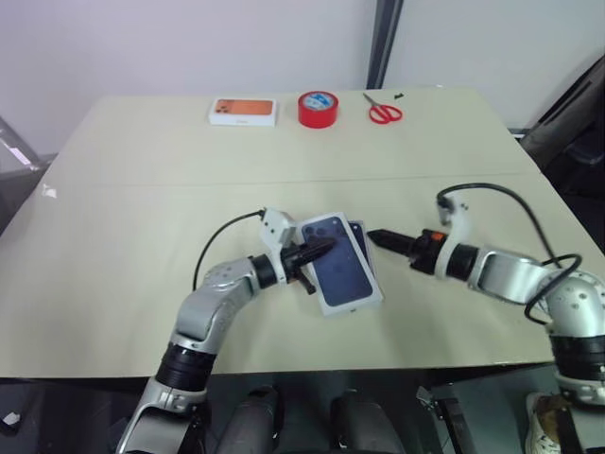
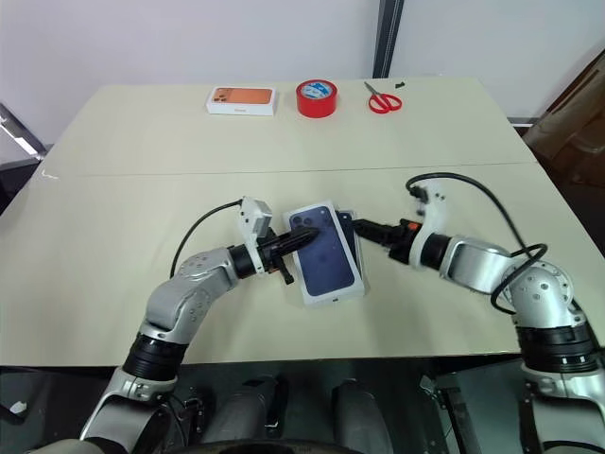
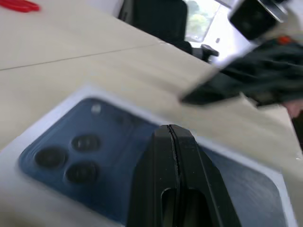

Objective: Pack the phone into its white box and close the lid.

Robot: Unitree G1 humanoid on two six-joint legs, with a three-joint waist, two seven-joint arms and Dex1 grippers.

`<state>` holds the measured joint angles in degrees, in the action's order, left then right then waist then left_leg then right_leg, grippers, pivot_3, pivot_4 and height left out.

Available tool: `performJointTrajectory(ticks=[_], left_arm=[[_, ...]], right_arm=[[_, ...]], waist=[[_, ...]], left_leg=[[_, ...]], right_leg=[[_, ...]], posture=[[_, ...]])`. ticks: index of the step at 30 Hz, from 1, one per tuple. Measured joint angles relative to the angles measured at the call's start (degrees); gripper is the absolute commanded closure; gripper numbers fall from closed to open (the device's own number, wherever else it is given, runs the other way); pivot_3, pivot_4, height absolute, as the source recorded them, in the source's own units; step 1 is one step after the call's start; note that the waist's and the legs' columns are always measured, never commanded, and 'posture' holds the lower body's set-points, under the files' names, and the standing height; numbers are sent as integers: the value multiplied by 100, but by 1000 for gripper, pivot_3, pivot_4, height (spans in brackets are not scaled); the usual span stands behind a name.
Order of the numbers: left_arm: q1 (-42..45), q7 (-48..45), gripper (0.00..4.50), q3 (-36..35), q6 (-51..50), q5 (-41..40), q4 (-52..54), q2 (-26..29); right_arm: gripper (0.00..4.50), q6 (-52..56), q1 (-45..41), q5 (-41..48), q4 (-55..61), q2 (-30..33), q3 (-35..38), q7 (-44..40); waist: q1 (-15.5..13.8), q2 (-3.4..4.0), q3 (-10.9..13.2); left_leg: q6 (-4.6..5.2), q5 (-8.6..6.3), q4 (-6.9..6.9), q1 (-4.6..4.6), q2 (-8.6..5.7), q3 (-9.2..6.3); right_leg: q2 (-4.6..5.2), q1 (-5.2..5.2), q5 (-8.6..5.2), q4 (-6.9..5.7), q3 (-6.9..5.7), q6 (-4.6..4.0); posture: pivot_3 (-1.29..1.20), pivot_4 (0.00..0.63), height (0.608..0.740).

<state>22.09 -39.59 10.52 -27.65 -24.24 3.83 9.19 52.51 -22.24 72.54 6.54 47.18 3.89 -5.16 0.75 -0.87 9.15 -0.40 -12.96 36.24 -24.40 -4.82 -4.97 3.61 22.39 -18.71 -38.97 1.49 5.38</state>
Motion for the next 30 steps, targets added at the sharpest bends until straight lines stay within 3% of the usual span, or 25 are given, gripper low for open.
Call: performJointTrajectory(ticks=[8,13,17,22,30], left_arm=[[70,-273,4500,-292,-198,-26,-37,810],[-374,-582,4500,-545,-794,-302,570,1655],[-734,-715,4500,-599,-1236,-511,784,1953],[-787,-482,4500,-256,-1106,-201,675,1643],[-603,-10,4500,68,-686,220,229,779]], right_arm=[[4485,-1038,174,-2678,461,-45,-1048,-1350],[4485,-1550,154,-3633,515,-126,-1196,-1908],[4485,-1687,233,-4011,559,-208,-1266,-2348],[4485,-1842,485,-4326,623,-310,-1420,-2908],[4485,-1850,600,-4614,763,-406,-1219,-3100]], waist=[[-6,0,1],[-6,1,1],[-34,2,2],[-75,2,2],[-140,2,2]], left_leg=[[-1,0,4,0,6,2],[-3,0,-1,0,6,0],[-4,0,1,0,5,-3],[-4,0,2,1,3,-2],[-4,0,4,0,2,-2]], right_leg=[[-4,4,0,-3,4,0],[-2,6,0,1,6,-1],[2,3,0,1,5,-1],[4,1,1,3,5,-1],[4,1,1,3,4,-2]], posture=[[0,150,734],[0,150,734],[0,150,734],[0,150,734],[0,150,734]])
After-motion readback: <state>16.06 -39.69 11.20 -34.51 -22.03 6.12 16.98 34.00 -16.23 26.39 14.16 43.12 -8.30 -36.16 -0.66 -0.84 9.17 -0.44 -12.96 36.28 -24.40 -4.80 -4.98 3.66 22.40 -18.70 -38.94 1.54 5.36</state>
